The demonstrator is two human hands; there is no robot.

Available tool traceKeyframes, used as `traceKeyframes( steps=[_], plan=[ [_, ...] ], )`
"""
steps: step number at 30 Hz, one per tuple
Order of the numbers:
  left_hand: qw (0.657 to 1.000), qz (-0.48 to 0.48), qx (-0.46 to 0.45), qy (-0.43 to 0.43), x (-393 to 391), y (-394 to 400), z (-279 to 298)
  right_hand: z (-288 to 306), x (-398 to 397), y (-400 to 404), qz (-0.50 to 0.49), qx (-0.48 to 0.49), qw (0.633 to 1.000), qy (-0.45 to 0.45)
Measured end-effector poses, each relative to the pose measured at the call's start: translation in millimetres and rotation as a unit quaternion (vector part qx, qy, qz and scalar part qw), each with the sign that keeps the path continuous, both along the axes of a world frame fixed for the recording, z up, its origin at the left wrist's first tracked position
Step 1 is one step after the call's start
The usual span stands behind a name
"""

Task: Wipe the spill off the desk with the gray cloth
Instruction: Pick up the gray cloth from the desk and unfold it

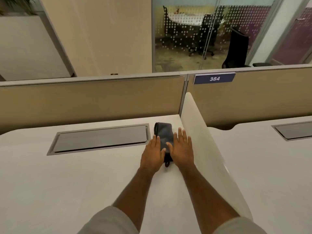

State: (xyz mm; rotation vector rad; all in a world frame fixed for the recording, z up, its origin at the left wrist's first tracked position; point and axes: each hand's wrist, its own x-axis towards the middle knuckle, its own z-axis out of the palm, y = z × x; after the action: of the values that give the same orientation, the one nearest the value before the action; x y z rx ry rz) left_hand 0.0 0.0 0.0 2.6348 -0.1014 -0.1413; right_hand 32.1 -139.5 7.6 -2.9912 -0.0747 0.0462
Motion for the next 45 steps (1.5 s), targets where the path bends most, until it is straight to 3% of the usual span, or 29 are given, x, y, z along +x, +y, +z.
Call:
traceKeyframes(
  steps=[4, 12, 17, 21, 27, 33, 36, 40, 45],
  plan=[
    [0.998, 0.039, -0.031, 0.033, 20.5, -2.2, 4.3, -5.1, 15.0, -3.5, -0.016, -0.059, 0.998, 0.026],
    [0.955, 0.209, -0.208, 0.023, 48.0, -6.5, -1.8, -8.2, 26.3, 1.0, -0.052, 0.002, 0.997, 0.063],
    [0.908, 0.27, -0.309, 0.08, 55.9, 1.5, 0.9, -4.3, 21.6, 4.7, -0.088, 0.177, 0.98, -0.002],
    [0.84, 0.302, -0.434, 0.123, 43.7, 8.8, 4.2, 5.3, 4.5, 15.2, -0.108, 0.394, 0.911, 0.044],
    [0.764, 0.236, -0.577, 0.163, 3.0, 29.6, 22.6, 31.3, -31.4, 29.0, -0.101, 0.496, 0.863, 0.008],
    [0.759, 0.162, -0.61, 0.159, -53.6, 57.4, 46.8, 62.6, -81.9, 40.8, -0.138, 0.581, 0.802, 0.013],
    [0.767, 0.137, -0.609, 0.152, -86.7, 69.0, 58.9, 75.6, -113.1, 45.0, -0.126, 0.599, 0.791, 0.005],
    [0.784, 0.099, -0.592, 0.159, -129.9, 83.3, 73.9, 90.5, -156.1, 50.3, -0.14, 0.659, 0.735, 0.079],
    [0.8, 0.092, -0.575, 0.146, -182.0, 94.3, 85.5, 89.9, -217.6, 59.3, -0.12, 0.654, 0.731, 0.156]
  ],
)
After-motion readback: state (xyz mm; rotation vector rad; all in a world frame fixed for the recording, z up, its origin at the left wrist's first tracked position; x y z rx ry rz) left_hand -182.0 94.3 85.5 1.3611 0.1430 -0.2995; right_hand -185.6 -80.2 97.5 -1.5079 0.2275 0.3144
